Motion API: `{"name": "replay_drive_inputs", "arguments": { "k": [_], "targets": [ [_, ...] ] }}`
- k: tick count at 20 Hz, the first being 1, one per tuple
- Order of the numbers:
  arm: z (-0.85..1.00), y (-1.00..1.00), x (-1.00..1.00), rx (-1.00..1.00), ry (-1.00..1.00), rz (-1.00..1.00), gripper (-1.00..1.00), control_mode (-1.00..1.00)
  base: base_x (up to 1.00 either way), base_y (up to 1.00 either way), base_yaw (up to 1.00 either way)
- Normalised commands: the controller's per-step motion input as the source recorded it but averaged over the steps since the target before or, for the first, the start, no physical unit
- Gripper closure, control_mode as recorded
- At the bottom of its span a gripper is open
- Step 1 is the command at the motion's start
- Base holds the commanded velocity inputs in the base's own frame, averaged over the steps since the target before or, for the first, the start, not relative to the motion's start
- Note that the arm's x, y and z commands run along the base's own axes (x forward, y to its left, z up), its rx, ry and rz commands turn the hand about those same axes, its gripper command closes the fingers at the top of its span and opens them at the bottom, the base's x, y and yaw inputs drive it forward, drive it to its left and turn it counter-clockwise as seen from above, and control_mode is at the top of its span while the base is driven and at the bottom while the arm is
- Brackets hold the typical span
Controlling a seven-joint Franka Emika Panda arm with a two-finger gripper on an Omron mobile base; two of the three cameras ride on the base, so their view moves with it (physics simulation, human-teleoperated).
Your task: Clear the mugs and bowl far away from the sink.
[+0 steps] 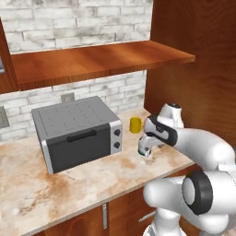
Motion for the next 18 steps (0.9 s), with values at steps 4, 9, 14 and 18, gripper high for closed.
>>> {"name": "replay_drive_inputs", "arguments": {
  "k": [4, 9, 14, 18],
  "targets": [
    [1.0, -0.18, -0.69, 0.11, 0.03, -0.13, -1.0, -1.0, 0.0, 0.0, 0.0],
    [1.0, 0.06, -0.6, 0.01, 0.02, -0.14, -1.0, -1.0, 0.0, 0.0, 0.0],
    [0.94, 0.0, -0.82, -0.11, -0.13, -0.07, -1.0, -1.0, 0.0, 0.0, 0.0],
    [0.74, 0.0, -0.92, -0.08, -0.15, -0.03, -1.0, -1.0, 0.0, 0.0, 0.0]
  ]
}}
